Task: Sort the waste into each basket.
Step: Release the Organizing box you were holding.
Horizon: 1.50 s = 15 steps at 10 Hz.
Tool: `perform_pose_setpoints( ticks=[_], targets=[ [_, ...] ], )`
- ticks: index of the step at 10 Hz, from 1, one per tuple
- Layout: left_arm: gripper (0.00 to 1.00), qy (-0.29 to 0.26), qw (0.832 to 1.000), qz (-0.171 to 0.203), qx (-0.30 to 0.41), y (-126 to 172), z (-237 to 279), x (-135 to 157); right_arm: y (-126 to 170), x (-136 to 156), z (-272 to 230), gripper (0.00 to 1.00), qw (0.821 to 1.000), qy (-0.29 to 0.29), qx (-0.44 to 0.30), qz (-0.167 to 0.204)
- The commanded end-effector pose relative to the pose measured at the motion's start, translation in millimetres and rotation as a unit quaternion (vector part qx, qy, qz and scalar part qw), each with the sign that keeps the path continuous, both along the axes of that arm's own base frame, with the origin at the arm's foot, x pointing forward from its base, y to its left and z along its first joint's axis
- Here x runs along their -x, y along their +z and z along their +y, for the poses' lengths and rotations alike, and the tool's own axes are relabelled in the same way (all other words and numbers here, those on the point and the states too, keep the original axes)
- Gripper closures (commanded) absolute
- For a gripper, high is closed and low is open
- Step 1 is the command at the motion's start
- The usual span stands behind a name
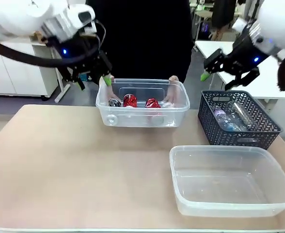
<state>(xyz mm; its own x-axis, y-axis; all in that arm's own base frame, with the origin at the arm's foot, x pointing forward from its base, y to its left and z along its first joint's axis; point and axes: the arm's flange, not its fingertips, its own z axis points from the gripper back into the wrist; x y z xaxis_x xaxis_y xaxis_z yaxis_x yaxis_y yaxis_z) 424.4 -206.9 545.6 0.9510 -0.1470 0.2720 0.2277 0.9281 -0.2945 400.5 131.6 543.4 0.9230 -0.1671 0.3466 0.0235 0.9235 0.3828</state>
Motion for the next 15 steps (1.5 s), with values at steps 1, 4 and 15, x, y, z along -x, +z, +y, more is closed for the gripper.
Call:
perform_pose_setpoints(
  ticks=[1, 4, 15],
  targets=[
    [0.03, -0.016, 0.998, 0.056, -0.033, -14.0, 3.6, -13.2, -22.7, -44.6, 24.0, 0.09, 0.991, -0.060, 0.058, 0.103],
    [0.03, 0.000, 1.000, 0.000, 0.000, 0.0, 0.0, 0.0, 0.0, 0.0, 0.0, 0.09, 1.000, 0.000, 0.000, 0.000],
    [0.03, -0.152, 0.985, 0.073, -0.033, -19.7, -107.8, 58.9, 42.0, 148.2, -114.4, 0.08, 0.999, 0.020, -0.001, 0.045]
  ],
)
